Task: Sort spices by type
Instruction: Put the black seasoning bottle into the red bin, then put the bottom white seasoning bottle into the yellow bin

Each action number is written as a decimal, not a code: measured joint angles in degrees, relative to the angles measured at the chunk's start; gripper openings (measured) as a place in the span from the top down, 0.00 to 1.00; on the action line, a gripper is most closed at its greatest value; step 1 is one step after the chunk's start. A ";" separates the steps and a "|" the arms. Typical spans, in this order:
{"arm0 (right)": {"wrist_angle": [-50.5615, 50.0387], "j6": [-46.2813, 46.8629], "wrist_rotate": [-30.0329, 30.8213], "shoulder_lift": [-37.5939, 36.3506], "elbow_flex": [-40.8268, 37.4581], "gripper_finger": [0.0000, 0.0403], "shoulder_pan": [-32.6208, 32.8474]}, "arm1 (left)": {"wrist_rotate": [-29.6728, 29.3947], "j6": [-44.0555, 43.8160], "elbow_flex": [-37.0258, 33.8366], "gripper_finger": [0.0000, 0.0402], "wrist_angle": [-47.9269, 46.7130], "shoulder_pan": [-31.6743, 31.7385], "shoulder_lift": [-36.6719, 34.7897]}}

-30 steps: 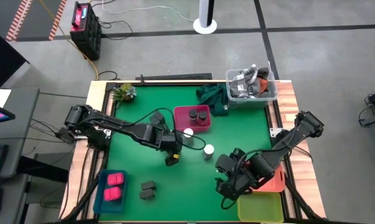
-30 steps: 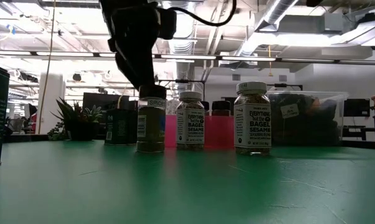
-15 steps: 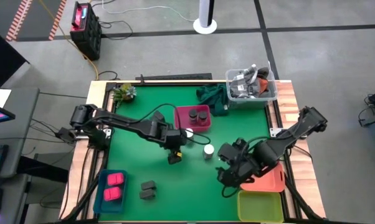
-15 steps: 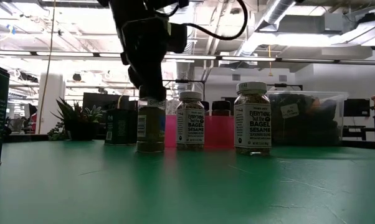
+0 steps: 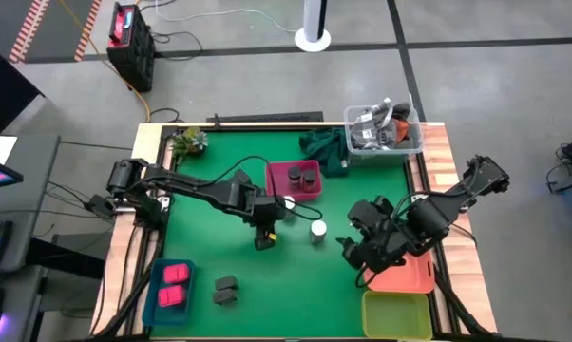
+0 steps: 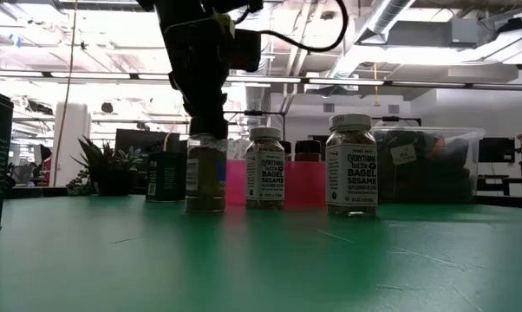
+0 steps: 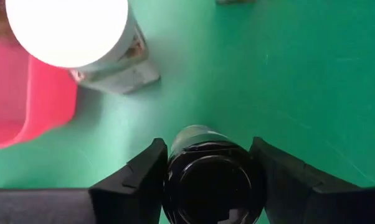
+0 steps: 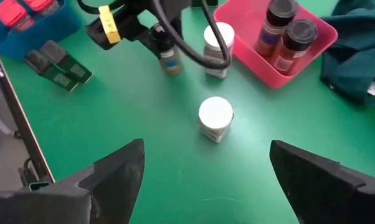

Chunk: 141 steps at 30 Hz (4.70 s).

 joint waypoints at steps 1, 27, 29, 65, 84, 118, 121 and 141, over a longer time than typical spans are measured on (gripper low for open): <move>-0.38 0.39 0.11 -0.04 0.00 0.09 0.01 | 1.03 0.23 0.33 0.51 -1.01 0.57 0.00; -4.28 -0.36 2.69 -0.08 0.00 0.09 -2.72 | 8.80 24.55 20.50 0.50 -12.81 22.51 0.02; -4.28 -0.34 2.69 -0.08 0.00 0.09 -3.32 | 8.21 26.41 19.85 0.49 -11.21 23.06 0.02; 0.32 -0.68 2.51 -0.08 0.00 0.09 -8.95 | 5.24 24.67 4.13 0.29 5.69 24.49 0.09; -2.28 -1.21 2.50 -0.11 -1.47 0.09 -4.24 | 8.92 9.58 8.60 0.29 3.09 13.53 -5.74; 30.37 -21.18 -23.05 1.23 -20.26 0.14 -23.25 | -35.91 -17.94 8.58 0.29 -7.54 -12.14 -29.50; 31.23 -19.45 -23.04 3.62 -20.04 0.14 -23.73 | -36.18 -9.57 8.58 0.29 -7.64 -9.32 -31.69; 20.32 -14.82 -29.14 17.24 -10.71 0.14 -24.85 | -16.30 6.11 -8.07 0.29 4.96 8.48 -34.97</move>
